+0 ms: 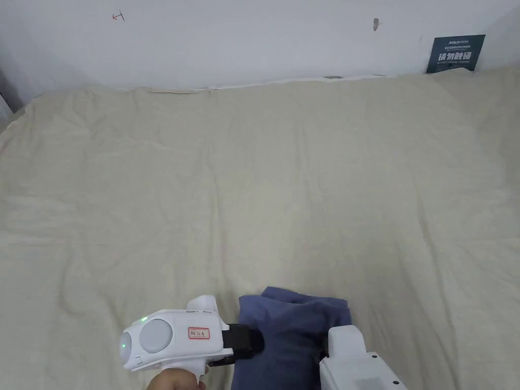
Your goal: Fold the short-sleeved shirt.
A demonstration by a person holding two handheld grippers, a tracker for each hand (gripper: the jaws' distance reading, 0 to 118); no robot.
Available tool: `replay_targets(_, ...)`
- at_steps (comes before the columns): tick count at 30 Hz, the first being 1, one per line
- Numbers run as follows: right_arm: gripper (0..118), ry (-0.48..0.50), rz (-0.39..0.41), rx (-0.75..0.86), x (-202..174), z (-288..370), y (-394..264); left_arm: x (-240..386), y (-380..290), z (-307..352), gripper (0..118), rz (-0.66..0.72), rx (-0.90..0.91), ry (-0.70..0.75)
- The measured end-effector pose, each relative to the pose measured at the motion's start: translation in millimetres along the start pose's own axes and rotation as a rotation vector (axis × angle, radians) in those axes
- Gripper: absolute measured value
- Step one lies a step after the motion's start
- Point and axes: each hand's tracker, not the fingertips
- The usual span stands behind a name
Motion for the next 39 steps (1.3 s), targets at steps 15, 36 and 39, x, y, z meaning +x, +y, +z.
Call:
replay_targets(15,2,-0.034,-0.017,0.225,1,47,76,-134,145,144,22,-0.159,0.201,0.449)
replay_targets(36,2,0.002,0.025,0.204,-58,-12,135,-301,184,223,118,0.125,0.323,0.675)
replay_targets(39,2,0.011,0.018,0.228,-56,-1,143,-265,176,236,118,0.123,0.411,0.633)
